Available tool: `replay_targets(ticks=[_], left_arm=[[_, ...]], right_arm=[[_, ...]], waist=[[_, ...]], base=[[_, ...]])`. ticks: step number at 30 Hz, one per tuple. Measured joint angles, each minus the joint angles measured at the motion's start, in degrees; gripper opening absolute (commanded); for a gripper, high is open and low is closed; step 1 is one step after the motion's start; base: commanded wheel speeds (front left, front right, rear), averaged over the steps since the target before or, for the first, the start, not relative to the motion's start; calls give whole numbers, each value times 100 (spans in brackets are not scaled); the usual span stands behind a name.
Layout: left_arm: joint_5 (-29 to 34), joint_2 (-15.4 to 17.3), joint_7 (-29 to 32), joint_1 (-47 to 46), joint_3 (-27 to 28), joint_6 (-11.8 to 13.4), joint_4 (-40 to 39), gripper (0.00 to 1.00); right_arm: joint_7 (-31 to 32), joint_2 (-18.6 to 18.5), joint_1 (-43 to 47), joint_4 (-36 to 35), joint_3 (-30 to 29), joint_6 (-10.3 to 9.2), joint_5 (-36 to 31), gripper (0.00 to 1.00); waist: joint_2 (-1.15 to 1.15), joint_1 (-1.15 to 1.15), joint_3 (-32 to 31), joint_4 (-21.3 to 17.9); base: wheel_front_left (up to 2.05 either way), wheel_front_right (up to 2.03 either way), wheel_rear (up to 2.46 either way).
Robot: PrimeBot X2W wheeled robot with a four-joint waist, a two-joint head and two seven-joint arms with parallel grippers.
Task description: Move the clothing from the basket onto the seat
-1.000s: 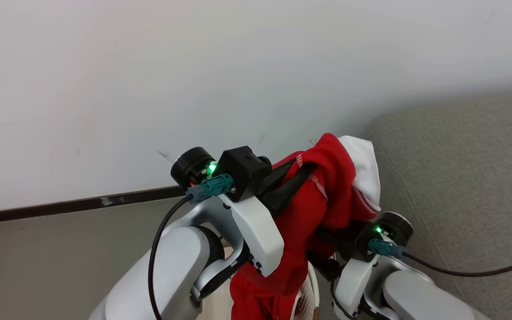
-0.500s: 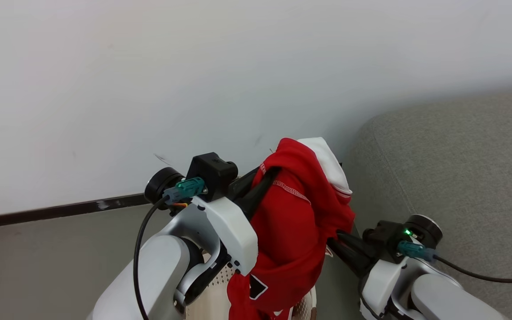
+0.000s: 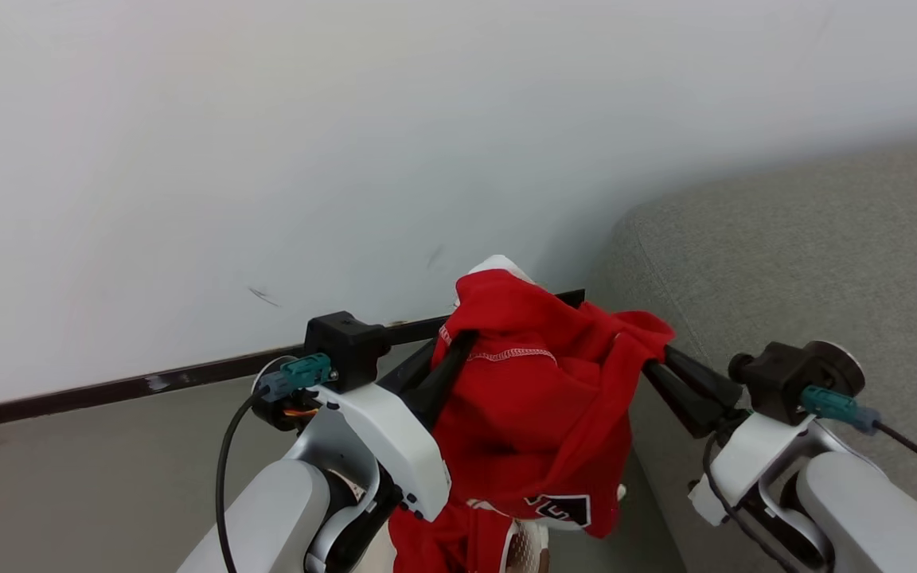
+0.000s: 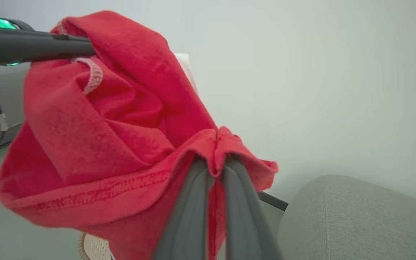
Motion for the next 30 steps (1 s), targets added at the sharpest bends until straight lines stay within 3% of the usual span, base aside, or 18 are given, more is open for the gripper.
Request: replay_targets(ticks=[1,20,30], left_arm=[[-16,-3,-36,29,-8,-1,8,100],[-339,-55,-749,297,-301,-309,3,100],[-338,-53,-933,358,-565,-428,47,100]], right_arm=[[1,-14,0,-32,-79,0,0,0],[0,-389,-25,-634,-1734,0,-22,0],[0,-687,498,-855,-2372,-1,-119,0]], waist=[[0,0,2,-18],[0,0,71,-353],[0,0,71,-625]], base=[[0,0,0],[0,0,0],[0,0,0]])
